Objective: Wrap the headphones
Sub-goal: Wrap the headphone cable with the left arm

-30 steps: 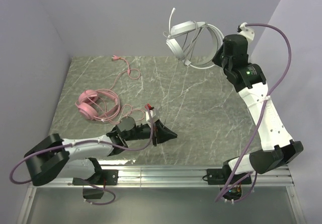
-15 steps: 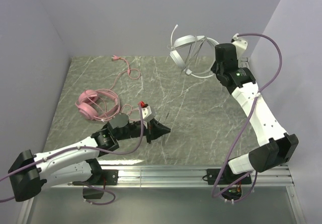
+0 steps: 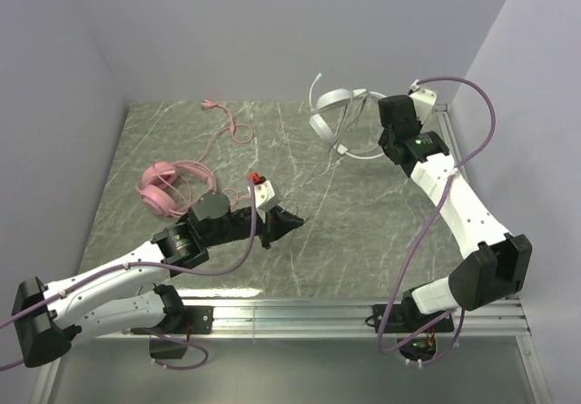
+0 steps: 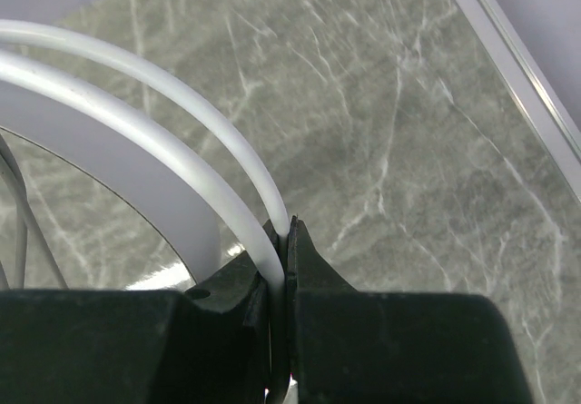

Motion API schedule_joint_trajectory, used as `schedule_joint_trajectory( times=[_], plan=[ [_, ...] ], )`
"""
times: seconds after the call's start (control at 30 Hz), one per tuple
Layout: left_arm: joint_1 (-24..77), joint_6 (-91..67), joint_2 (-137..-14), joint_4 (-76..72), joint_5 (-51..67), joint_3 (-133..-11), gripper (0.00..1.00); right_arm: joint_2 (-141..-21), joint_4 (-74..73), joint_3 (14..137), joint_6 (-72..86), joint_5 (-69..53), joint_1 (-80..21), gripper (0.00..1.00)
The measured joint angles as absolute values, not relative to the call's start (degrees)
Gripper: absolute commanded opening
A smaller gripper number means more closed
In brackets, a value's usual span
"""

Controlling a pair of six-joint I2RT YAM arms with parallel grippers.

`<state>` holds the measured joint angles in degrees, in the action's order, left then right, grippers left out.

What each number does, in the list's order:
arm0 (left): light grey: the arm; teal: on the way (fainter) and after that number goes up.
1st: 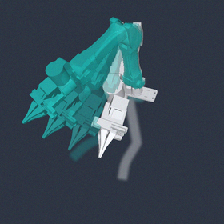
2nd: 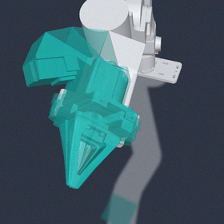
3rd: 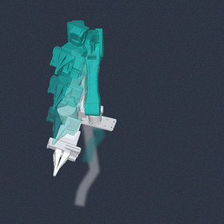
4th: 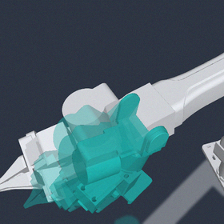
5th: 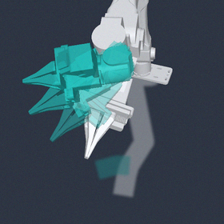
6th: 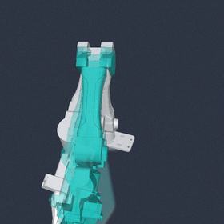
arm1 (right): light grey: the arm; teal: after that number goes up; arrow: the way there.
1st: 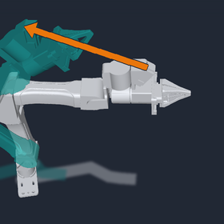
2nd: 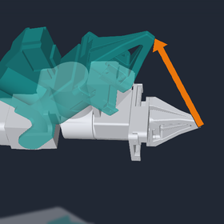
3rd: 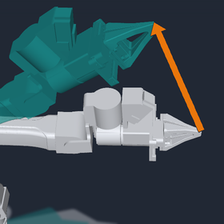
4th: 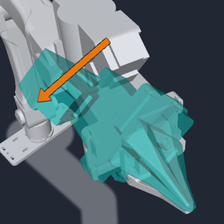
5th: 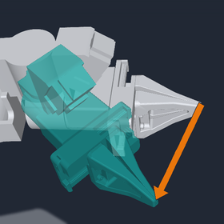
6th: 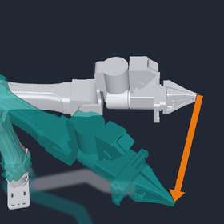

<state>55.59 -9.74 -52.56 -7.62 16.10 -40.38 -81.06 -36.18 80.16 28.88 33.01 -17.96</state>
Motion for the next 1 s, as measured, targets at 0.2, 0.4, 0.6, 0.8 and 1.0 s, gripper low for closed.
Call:
schedule_joint_trajectory(
  times=[0.2,0.4,0.6,0.8,1.0],
  plan=[
    [55.6,-6.7,-54.3,-0.2,13.6,-48.4,0.01,-81.1,-36.4,76.4,28.9,33.0,-18.0,0.0],
    [55.6,-3.4,-57.1,5.8,11.7,-57.7,0.0,-81.0,-35.9,74.4,29.1,32.6,-18.1,0.0],
    [55.6,1.6,-62.1,11.7,10.9,-66.0,0.01,-79.7,-35.0,73.2,28.9,32.7,-18.4,0.0],
    [55.6,8.8,-65.8,17.0,5.3,-73.0,0.0,-77.7,-34.2,70.2,28.4,36.3,-20.9,0.0],
    [55.6,18.2,-68.4,17.6,-1.9,-75.9,0.01,-77.5,-34.2,69.9,27.4,40.8,-24.1,0.0]
  ],
)
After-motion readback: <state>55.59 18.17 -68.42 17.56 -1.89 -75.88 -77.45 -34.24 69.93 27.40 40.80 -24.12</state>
